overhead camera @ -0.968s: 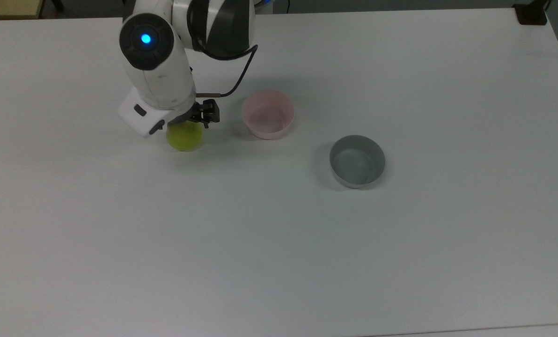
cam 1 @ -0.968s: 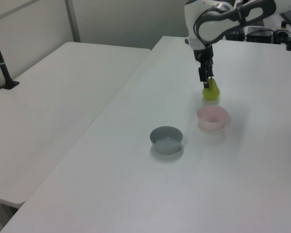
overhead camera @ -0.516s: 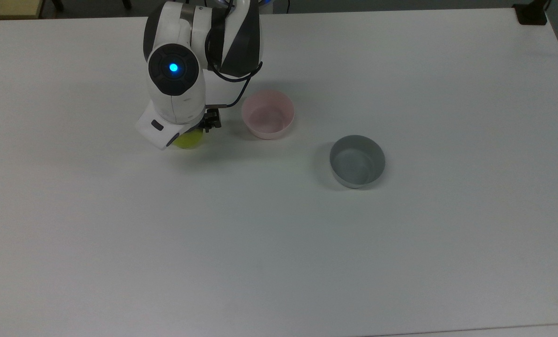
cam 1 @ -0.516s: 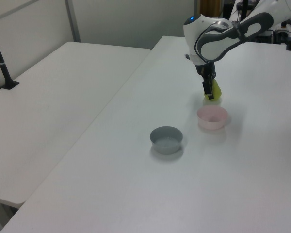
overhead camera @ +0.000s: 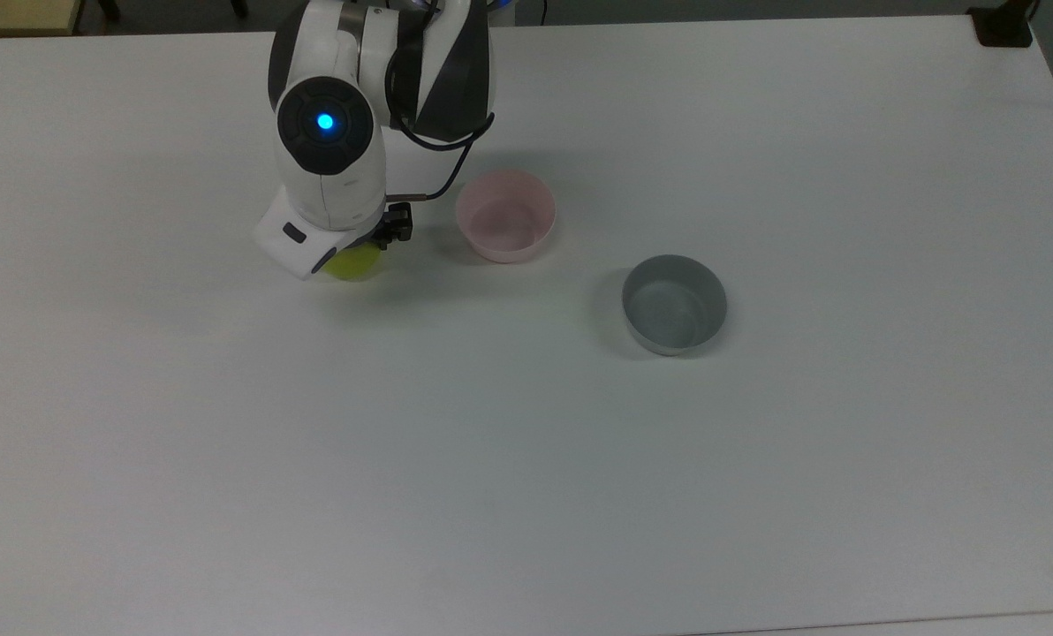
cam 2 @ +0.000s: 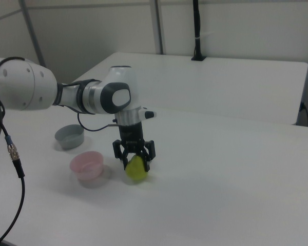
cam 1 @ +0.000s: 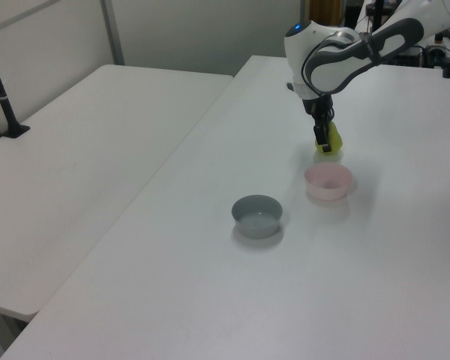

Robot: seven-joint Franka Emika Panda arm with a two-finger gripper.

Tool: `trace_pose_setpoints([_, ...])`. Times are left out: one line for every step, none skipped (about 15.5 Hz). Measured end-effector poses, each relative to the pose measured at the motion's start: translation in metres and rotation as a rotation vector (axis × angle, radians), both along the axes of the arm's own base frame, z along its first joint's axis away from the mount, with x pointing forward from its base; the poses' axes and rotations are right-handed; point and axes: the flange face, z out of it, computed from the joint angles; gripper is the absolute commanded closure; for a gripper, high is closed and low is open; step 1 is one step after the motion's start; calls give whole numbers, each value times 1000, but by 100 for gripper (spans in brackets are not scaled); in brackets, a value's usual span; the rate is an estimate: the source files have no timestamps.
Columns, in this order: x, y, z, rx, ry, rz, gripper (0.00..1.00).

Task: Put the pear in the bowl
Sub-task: 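Close the gripper on the pear, then lift the pear and carry it over the pink bowl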

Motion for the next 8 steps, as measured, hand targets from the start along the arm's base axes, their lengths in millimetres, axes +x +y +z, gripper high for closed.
trace_pose_setpoints([0, 0, 8, 1, -12, 1, 43])
trace_pose_setpoints([0, -1, 19, 3, -26, 4, 43])
trace_pose_setpoints([-3, -1, 44, 8, -44, 7, 43])
trace_pose_setpoints([-7, -2, 62, 12, -56, 5, 43])
trace_pose_setpoints([-11, -2, 82, 15, -72, 2, 43])
trace_pose_setpoints([-15, -2, 99, 19, -87, 0, 43])
trace_pose_setpoints([-20, -2, 116, 22, -98, -3, 43])
trace_pose_setpoints([-24, -2, 130, 25, -107, -6, 43])
